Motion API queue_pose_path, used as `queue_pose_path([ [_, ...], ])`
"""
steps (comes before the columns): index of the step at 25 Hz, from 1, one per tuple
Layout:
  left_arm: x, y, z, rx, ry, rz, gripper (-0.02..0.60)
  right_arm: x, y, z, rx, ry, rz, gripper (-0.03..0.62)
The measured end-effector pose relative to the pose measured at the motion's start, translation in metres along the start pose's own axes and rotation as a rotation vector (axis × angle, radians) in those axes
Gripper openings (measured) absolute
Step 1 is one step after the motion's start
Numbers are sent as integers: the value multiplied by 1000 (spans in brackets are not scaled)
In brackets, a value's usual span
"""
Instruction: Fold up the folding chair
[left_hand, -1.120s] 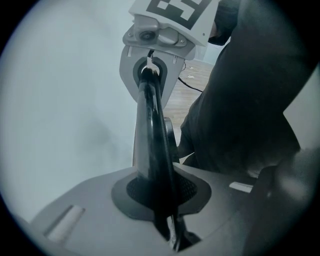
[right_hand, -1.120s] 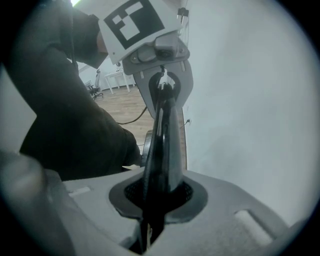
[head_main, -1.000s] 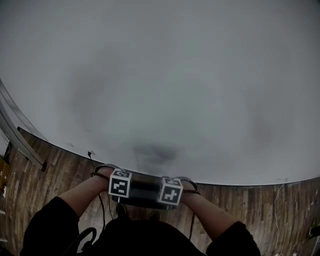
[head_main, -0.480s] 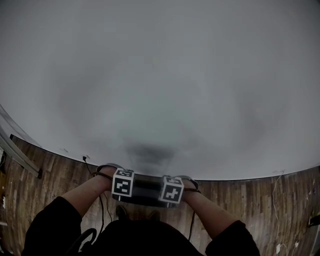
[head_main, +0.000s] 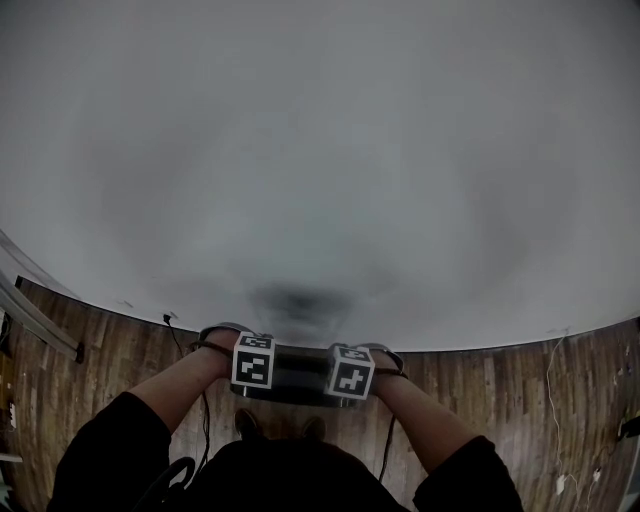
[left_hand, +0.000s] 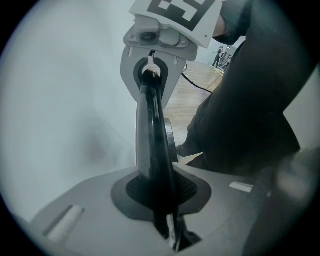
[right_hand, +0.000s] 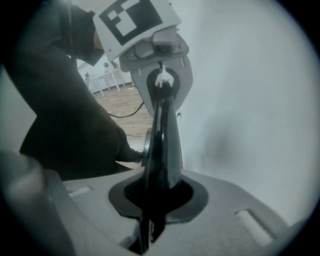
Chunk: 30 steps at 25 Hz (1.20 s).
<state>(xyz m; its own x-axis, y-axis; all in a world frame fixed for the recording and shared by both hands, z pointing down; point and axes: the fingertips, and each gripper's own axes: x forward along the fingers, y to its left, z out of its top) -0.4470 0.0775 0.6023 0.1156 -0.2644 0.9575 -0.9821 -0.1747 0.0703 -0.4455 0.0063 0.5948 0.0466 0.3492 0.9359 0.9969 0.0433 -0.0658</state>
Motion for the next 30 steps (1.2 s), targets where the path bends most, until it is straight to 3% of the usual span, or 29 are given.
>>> queue_pose_path([
  [12,1,13,14,-1,-39,-5,71,-6,-15,-13,22,2,-10,55],
  [22,-12,46,7,-89,-93,102,175,-9,-42,-17,36,-38,-98,101],
  [30,-22,58,-5,-114,-94,130,181,-17,-56,-27,62,-47,-129,132],
])
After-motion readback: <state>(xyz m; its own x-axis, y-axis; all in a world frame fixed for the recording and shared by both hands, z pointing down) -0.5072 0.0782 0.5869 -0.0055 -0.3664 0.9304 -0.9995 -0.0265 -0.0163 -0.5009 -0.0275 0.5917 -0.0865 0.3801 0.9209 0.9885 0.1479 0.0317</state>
